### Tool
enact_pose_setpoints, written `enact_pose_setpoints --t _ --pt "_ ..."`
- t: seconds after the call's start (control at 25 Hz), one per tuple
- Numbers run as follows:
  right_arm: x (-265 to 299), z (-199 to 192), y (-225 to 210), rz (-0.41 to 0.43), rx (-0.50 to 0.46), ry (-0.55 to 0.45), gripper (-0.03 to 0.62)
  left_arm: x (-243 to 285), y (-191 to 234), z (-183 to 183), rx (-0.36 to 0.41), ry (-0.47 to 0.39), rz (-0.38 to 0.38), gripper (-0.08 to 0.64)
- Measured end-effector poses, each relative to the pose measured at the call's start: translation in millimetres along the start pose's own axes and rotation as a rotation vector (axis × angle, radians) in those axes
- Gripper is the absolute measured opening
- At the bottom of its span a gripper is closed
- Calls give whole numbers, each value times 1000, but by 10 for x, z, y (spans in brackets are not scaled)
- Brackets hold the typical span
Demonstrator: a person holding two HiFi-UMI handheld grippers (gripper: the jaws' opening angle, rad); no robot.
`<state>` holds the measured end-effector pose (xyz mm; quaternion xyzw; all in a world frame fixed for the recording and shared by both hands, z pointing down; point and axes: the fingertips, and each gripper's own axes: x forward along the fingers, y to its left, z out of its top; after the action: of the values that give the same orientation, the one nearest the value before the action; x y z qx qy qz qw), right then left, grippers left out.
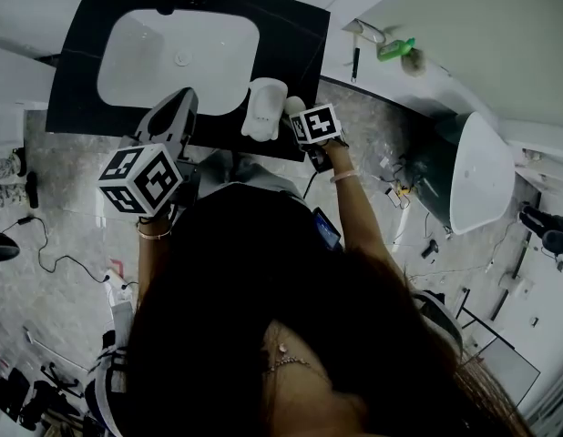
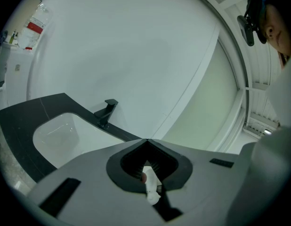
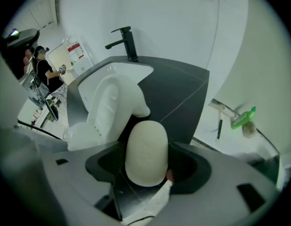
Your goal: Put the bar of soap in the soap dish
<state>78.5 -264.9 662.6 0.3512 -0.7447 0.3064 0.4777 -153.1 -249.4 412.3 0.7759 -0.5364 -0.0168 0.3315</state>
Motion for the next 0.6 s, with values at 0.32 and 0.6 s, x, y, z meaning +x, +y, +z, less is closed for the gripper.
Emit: enact_pose_setpoints --t 0.32,0.6 --pt "10 29 -38 -10 43 -6 278 7 21 -29 -1 16 -14 -5" --pt "-142 66 -141 -25 243 -110 276 -9 34 15 -1 13 -25 -5"
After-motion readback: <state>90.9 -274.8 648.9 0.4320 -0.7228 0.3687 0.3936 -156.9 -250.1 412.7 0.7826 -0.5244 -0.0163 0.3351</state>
